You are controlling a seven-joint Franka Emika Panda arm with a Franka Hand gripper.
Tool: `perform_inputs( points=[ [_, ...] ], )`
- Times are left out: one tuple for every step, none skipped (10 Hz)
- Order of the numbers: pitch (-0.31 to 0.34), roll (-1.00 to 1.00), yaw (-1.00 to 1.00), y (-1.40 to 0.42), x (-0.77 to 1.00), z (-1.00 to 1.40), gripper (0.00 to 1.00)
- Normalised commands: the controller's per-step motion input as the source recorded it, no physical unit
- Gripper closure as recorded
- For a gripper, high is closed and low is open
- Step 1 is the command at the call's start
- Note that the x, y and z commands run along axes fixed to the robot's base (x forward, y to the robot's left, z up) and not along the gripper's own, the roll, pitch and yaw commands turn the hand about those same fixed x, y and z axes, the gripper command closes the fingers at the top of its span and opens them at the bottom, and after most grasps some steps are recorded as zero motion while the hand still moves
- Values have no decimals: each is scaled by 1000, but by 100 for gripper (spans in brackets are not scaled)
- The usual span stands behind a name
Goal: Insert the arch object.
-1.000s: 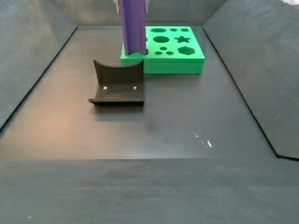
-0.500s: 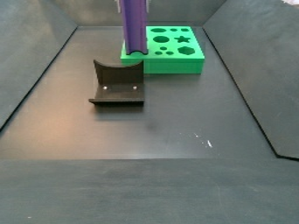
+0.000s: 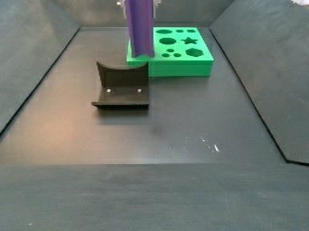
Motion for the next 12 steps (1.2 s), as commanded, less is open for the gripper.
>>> perform_inputs(
  points=[
    [-13, 0, -71, -14, 0, -269, 100],
    [-7, 0, -126, -71, 0, -243, 100],
    [-23, 0, -129, -83, 0, -289, 100],
    [-24, 0, -120, -57, 3, -280, 100],
    [-34, 0, -100, -29, 0, -257, 100],
    [-43, 0, -80, -17, 0, -257, 100],
    [-41, 0, -69, -20, 0, -271, 100],
    [-39, 0, -123, -17, 0, -286, 100],
    [-37, 4, -106, -11, 0, -269, 100],
    [-57, 31, 0, 0, 0, -260, 100],
    [-46, 0, 0, 0, 0, -220, 100],
    [-39, -39, -14, 0, 0, -91, 100]
  ],
)
